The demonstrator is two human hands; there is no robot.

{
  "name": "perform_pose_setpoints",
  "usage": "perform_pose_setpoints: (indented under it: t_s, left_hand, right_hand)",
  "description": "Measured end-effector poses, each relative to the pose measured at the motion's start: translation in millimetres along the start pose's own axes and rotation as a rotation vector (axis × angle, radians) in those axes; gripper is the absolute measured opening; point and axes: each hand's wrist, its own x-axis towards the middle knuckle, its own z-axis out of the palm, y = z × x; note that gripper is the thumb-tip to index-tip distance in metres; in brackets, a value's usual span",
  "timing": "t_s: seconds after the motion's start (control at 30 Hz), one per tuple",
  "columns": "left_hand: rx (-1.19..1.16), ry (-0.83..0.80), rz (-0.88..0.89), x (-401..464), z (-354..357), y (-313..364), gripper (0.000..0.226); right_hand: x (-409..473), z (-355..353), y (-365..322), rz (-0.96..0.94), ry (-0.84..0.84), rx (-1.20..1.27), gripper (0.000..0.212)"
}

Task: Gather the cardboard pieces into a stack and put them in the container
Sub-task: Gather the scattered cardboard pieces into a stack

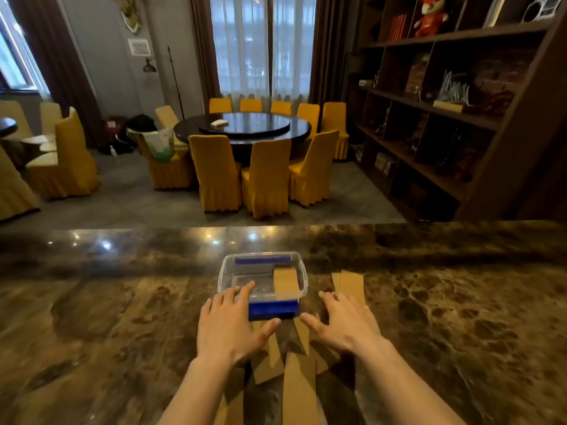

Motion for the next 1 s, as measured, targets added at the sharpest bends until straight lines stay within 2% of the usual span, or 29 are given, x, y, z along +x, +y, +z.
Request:
perform_pose_setpoints:
  t_s: [0.13,0.23,0.3,0.43,0.53,0.67,0.8,0.9,1.0]
  left_hand:
    - [0.010,-0.029,-0.009,-15.4,22.3,5.4,0.093]
    - [-0.028,-0.091,0.004,-27.9,38.5,17.7,0.088]
    - [-0.058,-0.160,0.064,-33.1,46.1,22.9,0.091]
    - [0.011,-0.397,0.159,-36.7,57.4,25.7,0.110]
    - [0.053,-0.429,0.174,-36.0,59.9,26.9,0.114]
    - [0.017,-0.382,0.195,-30.7,58.6,29.8,0.098]
    - [-0.167,-0.359,0.170,-25.3,51.4,27.3,0.061]
    - [-0.438,-0.333,0.054,-22.1,48.6,21.2,0.040]
    - [-0.698,-0.193,-0.150,-21.0,53.2,19.1,0.041]
  right_hand:
    - [-6.0,24.1,4.8,0.038,-0.058,-0.021,0.070]
    - [-7.2,39.1,4.5,0.071,-0.032,-0.008,0.061]
    - [-7.4,42.9,3.2,0.090,-0.023,-0.009,0.063]
    - [-3.7,51.2,2.0,0.101,-0.010,-0.023,0.069]
    - [0.1,57.6,-0.7,0.132,0.031,-0.019,0.073]
    - [5.6,58.2,-1.6,0.229,0.031,0.219,0.074]
    - [8.7,52.9,9.4,0.256,0.095,0.478,0.038]
    - [9.4,45.9,25.0,0.256,0.109,0.701,0.036]
    - [0.6,33.7,33.6,0.200,0.079,0.992,0.025]
